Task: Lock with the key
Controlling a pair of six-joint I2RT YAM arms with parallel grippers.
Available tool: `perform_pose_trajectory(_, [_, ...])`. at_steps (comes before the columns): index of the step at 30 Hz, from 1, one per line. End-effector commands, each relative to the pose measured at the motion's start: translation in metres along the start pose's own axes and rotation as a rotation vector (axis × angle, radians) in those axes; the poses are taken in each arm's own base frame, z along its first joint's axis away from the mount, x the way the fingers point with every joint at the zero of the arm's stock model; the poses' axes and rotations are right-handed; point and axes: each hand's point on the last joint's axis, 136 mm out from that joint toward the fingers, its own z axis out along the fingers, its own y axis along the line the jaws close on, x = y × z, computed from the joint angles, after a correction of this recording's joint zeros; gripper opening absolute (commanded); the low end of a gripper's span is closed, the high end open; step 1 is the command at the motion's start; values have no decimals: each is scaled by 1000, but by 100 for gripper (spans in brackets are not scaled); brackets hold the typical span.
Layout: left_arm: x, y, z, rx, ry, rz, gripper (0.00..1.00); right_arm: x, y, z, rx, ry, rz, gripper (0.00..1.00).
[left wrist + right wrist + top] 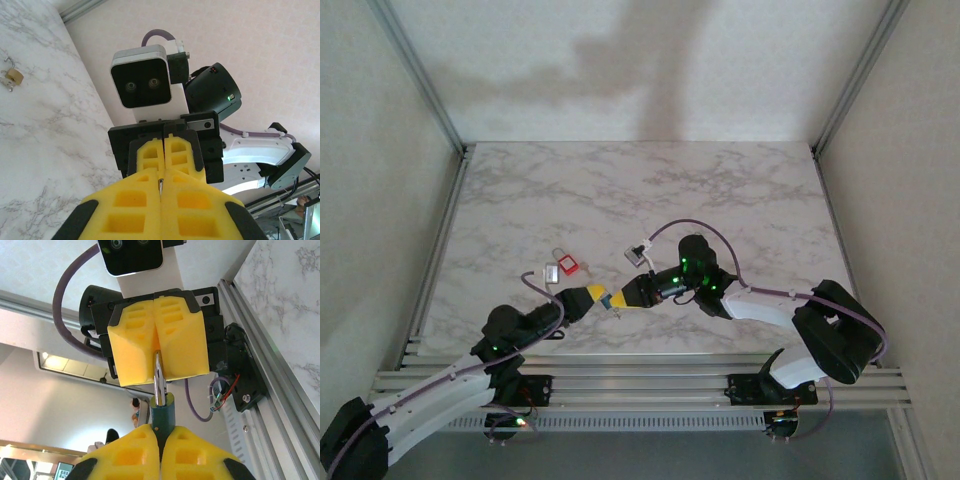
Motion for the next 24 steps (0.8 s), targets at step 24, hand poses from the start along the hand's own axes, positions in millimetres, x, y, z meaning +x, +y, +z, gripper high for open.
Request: perform_pose_trajectory(24, [64,23,-23,36,157,18,0,-53,-7,-6,6,-153,-35,0])
